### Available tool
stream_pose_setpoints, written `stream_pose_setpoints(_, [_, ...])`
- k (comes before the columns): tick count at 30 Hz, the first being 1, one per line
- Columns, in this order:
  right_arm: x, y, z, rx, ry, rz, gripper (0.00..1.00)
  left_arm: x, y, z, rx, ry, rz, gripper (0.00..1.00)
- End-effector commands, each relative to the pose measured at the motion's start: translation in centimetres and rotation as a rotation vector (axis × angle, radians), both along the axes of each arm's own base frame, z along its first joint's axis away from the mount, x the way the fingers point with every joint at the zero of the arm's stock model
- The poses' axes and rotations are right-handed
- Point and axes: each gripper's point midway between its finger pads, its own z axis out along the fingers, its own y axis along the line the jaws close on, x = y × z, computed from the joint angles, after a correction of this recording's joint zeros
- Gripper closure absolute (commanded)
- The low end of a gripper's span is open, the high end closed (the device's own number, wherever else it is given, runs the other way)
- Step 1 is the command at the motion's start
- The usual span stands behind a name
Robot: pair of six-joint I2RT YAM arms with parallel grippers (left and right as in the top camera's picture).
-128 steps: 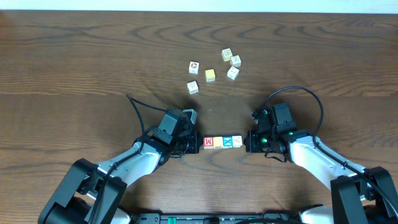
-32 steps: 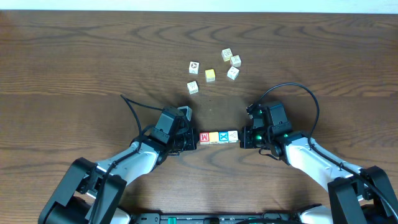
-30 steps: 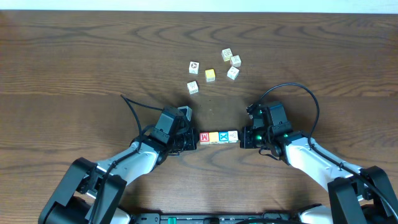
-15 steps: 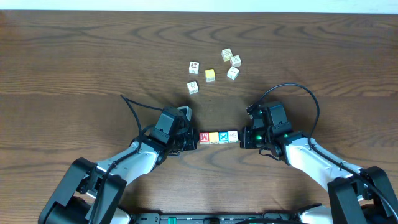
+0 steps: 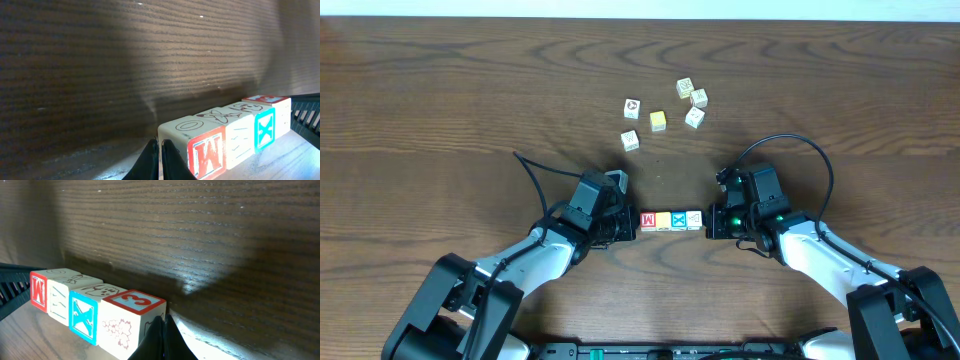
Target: Lift 4 blocks
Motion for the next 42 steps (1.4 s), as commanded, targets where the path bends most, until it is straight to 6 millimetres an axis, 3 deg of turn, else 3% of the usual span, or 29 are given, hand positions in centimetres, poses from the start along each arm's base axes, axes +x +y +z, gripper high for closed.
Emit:
stream_pose_setpoints(1, [-3.3, 5.5, 3.0, 0.266, 0.072, 0.207, 0.99, -1.1, -3.5, 2.3, -0.134, -0.002, -0.14, 0.93])
stream_pose_setpoints(10, [-3.2, 5.5, 3.2, 0.267, 0.067, 0.207, 0.99, -1.0, -3.5, 2.8, -0.14, -0.014, -0.141, 0.93])
stream_pose_setpoints(25, [-2.9, 5.6, 5.1, 0.284, 0.011, 0.214, 0.99, -0.7, -3.7, 3.7, -0.155, -0.038, -0.14, 0.93])
stream_pose_setpoints(36, [-2.8, 5.6, 5.2, 0.282, 0.007, 0.213, 0.99, -0.3, -3.9, 4.3, -0.162, -0.053, -0.141, 0.93])
stream_pose_setpoints(42, [-3.2, 4.8, 4.1, 0.229, 0.047, 0.18, 0.99, -0.2, -3.9, 4.4, -0.162, -0.055, -0.141, 0.93])
